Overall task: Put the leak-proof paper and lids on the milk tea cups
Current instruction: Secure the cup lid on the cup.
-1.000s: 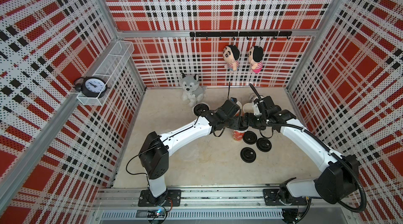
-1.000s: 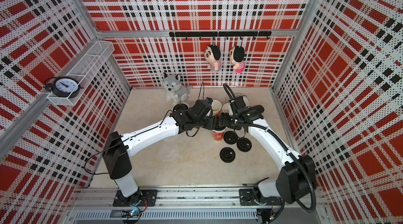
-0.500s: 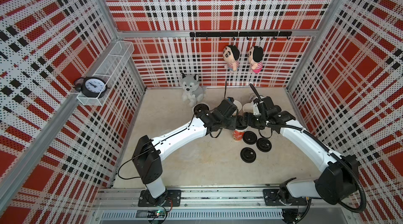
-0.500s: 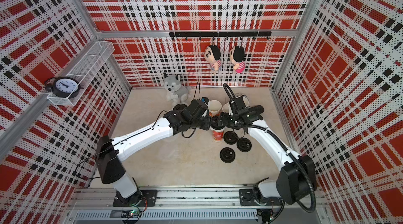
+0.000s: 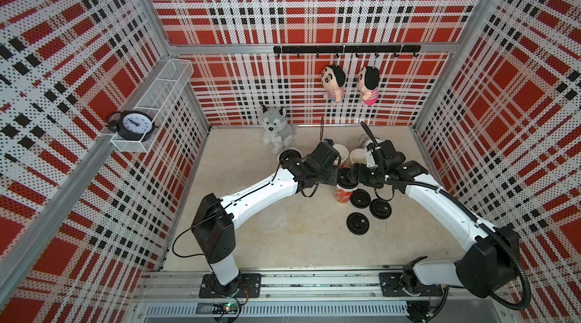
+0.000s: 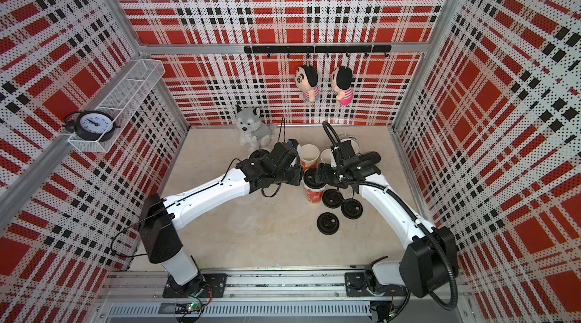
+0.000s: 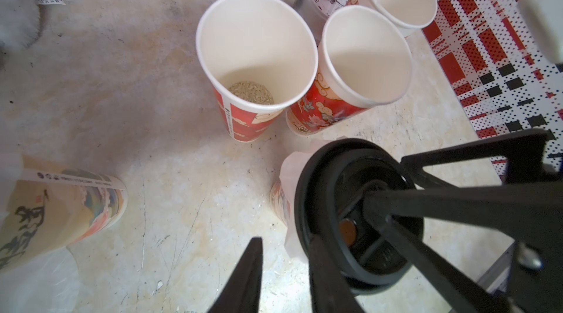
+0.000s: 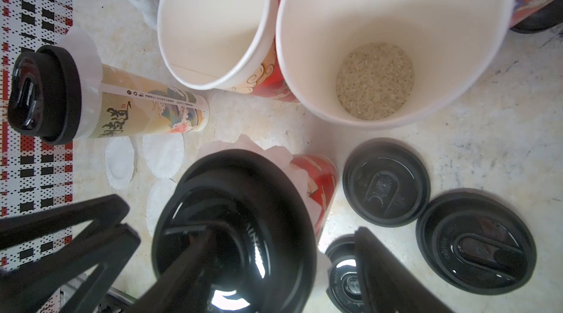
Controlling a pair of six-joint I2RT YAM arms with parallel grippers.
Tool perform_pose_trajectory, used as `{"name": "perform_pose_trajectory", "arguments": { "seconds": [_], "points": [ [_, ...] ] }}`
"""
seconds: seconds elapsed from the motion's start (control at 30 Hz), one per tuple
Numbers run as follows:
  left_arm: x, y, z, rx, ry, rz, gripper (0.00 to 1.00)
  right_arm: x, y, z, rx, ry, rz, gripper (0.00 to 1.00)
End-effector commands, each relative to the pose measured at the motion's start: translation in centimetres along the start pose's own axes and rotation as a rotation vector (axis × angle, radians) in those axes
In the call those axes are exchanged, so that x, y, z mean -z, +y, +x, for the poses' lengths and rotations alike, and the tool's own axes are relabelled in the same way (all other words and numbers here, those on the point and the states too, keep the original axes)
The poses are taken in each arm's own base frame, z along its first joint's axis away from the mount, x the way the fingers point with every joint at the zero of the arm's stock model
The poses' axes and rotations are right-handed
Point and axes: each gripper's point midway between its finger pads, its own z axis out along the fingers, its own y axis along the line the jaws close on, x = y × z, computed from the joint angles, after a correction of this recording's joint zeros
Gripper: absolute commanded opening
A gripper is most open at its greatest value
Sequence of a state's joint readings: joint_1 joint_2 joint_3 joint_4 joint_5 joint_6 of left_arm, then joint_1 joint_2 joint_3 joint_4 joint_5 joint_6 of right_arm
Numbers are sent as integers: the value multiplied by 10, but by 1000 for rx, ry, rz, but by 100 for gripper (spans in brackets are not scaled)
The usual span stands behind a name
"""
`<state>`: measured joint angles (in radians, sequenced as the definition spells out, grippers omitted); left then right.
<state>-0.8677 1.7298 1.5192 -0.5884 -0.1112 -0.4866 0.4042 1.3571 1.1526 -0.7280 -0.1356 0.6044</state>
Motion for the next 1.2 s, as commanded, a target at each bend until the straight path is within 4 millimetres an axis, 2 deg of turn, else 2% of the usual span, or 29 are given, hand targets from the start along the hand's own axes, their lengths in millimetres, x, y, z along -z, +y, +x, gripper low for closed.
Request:
{"name": "perform_pose_trajectory", "arguments": {
  "seconds": [0.0,0.23,0.47,0.63,0.9,1.07,1.17],
  "points": [
    [-11,-2,-1,4,-1,20,30,-11,-40,46,-8,159,167,74],
    [-21,-9,6,-3,20,42,30,-11,-40,48,-10,160,166,74],
    [-30,-5,27,-9,66,24,29,-12,-41,49,-10,166,165,74],
    [-37,12,60,1,119,-28,28,-13,-44,53,-10,181,178,74],
    [-47,42,128,56,202,-59,26,-19,-55,67,-23,223,213,73],
    [-51,52,156,71,233,-70,26,-21,-62,76,-41,240,234,73],
    [-53,54,164,76,241,-63,26,-20,-66,79,-52,241,251,72]
  ]
}}
